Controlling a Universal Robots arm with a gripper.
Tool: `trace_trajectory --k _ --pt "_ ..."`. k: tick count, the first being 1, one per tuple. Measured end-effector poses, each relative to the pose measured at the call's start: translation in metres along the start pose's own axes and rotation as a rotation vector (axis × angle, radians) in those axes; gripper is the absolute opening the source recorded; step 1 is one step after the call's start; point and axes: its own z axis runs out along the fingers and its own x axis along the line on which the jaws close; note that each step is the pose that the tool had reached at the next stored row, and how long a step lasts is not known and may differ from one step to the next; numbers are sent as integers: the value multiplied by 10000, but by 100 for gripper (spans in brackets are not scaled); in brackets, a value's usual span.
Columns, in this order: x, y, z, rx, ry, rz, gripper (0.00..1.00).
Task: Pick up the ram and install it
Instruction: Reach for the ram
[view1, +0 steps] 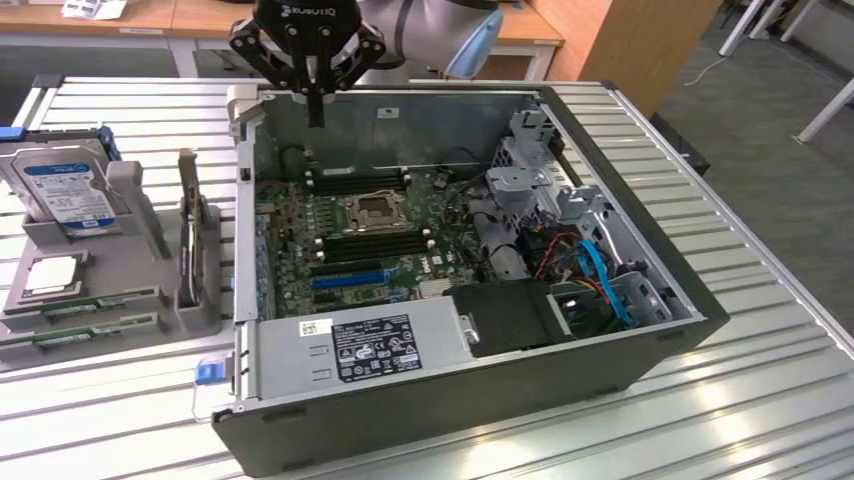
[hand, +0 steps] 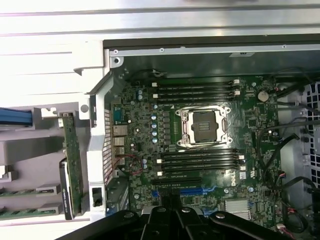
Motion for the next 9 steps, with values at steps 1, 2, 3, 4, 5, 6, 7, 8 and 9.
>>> trace_trajectory --k 1,2,3,4,5,6,7,8,9 --pt "14 -1 0 0 0 0 10" --pt "28 -2 -1 0 1 -1 10" --pt "43 -3 -1 0 0 -1 10" --pt "58 -4 -1 0 0 -1 10" --pt "72 -5 -2 1 1 -2 10" --pt "86 -6 -2 1 1 -2 10" --pt "101 -8 -2 1 1 -1 10" --pt "115 -9 -2 1 0 -1 10" --pt "131 -10 -2 0 1 -1 10"
